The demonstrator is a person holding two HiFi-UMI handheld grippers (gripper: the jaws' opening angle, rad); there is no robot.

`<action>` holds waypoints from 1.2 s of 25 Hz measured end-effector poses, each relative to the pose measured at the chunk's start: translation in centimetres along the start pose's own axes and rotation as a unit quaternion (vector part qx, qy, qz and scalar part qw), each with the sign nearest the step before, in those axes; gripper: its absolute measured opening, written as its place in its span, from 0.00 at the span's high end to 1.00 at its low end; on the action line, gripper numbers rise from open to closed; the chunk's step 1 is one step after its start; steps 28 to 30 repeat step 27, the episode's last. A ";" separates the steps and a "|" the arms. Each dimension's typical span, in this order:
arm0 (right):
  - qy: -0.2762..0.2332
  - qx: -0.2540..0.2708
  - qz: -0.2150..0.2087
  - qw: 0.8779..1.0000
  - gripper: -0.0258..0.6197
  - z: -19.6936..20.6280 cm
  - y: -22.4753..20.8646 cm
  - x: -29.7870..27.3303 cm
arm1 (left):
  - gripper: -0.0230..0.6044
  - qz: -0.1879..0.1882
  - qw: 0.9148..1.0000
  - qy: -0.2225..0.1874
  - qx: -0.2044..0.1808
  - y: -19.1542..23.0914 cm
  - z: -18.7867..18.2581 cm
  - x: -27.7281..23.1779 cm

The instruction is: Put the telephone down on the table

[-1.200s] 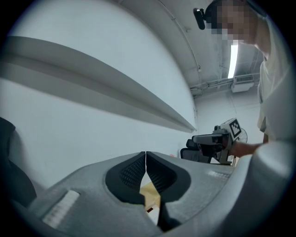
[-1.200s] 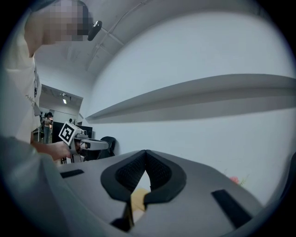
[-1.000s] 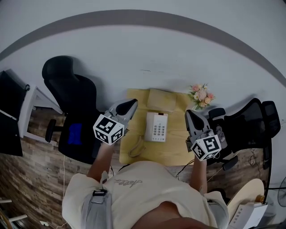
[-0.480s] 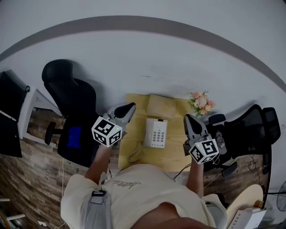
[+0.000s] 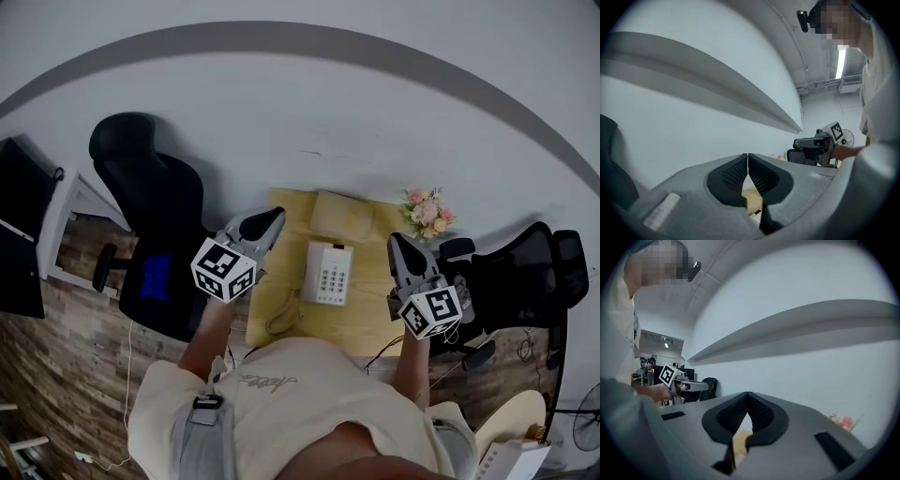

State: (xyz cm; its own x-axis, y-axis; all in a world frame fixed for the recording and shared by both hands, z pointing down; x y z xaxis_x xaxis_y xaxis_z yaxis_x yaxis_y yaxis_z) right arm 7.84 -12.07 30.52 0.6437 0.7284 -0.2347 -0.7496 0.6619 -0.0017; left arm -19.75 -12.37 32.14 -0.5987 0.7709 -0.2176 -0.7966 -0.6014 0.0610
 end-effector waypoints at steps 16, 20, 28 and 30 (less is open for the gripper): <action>0.006 0.007 -0.006 1.000 0.96 0.5 0.4 1.2 | 0.93 -0.006 1.000 -0.005 0.012 -1.2 0.4 1.4; 0.010 0.006 -0.003 1.000 0.96 0.9 0.4 1.7 | 0.93 -0.003 1.000 -0.003 0.013 -1.6 0.7 1.3; 0.011 0.012 0.001 1.000 0.96 1.2 0.0 2.1 | 0.93 0.004 1.000 -0.008 0.013 -2.1 0.8 1.0; 0.011 0.012 0.001 1.000 0.96 1.2 0.0 2.1 | 0.93 0.004 1.000 -0.008 0.013 -2.1 0.8 1.0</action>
Point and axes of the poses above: the fingertips, and each gripper's own axes: x backward along the fingers, y to its left, z out of its underside, the point moved 5 cm from there along x, backward along the fingers, and after that the axes turned 11 degrees about y, right-handed, at the moved point
